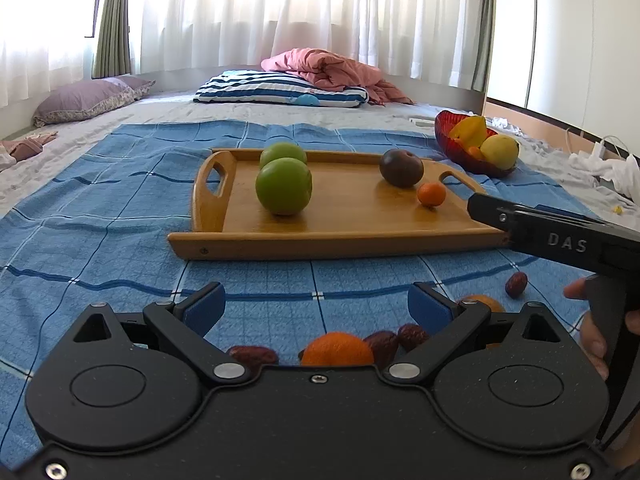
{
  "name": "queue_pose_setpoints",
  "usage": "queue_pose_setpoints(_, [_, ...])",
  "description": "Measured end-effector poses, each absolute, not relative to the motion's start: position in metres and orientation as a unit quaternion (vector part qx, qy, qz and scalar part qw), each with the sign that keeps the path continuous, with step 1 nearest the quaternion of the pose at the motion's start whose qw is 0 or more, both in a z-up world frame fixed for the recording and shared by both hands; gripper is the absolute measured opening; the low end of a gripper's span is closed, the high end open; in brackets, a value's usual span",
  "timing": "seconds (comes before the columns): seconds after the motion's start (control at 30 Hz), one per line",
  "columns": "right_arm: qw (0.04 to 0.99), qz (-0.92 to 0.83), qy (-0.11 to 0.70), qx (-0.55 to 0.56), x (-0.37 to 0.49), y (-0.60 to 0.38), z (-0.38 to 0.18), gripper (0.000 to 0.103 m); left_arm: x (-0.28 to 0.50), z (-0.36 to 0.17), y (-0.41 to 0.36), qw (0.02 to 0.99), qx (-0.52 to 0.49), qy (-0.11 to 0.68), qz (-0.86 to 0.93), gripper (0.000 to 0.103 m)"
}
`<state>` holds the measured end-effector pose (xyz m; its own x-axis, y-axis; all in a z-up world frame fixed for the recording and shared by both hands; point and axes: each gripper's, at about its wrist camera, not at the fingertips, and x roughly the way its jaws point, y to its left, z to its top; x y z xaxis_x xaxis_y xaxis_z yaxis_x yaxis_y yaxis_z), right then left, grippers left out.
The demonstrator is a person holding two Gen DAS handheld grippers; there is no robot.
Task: Organize fruits
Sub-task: 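Withdraw both open tools from the tray toward the loose fruit on the blanket, then grasp the tangerine with the left tool while the right tool grasps the big brownish orange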
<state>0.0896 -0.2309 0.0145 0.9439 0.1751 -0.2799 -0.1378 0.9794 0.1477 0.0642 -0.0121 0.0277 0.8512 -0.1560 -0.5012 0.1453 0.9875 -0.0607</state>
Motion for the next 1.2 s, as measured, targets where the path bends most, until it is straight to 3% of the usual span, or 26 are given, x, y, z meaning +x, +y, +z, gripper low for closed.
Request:
queue_pose_setpoints(0.53, [0.983, 0.084, 0.157, 0.038, 0.044, -0.218, -0.002, 0.103, 0.032, 0.020, 0.000, 0.961, 0.006, 0.265, -0.084, 0.098])
queue_pose_setpoints(0.67, [0.981, 0.094, 0.164, 0.054, 0.035, -0.222, -0.004, 0.103, 0.027, 0.021, 0.001, 0.958, 0.004, 0.269, -0.096, 0.085])
queue_pose_setpoints(1.0, [0.975, 0.118, 0.172, 0.081, 0.023, -0.227, -0.011, 0.103, 0.027, 0.020, -0.008, 0.953, 0.005, 0.279, -0.116, 0.066])
queue_pose_setpoints(1.2, [0.971, 0.139, 0.184, 0.063, 0.018, -0.219, -0.015, 0.098, 0.034, 0.016, -0.005, 0.952, -0.008, 0.288, -0.109, 0.061])
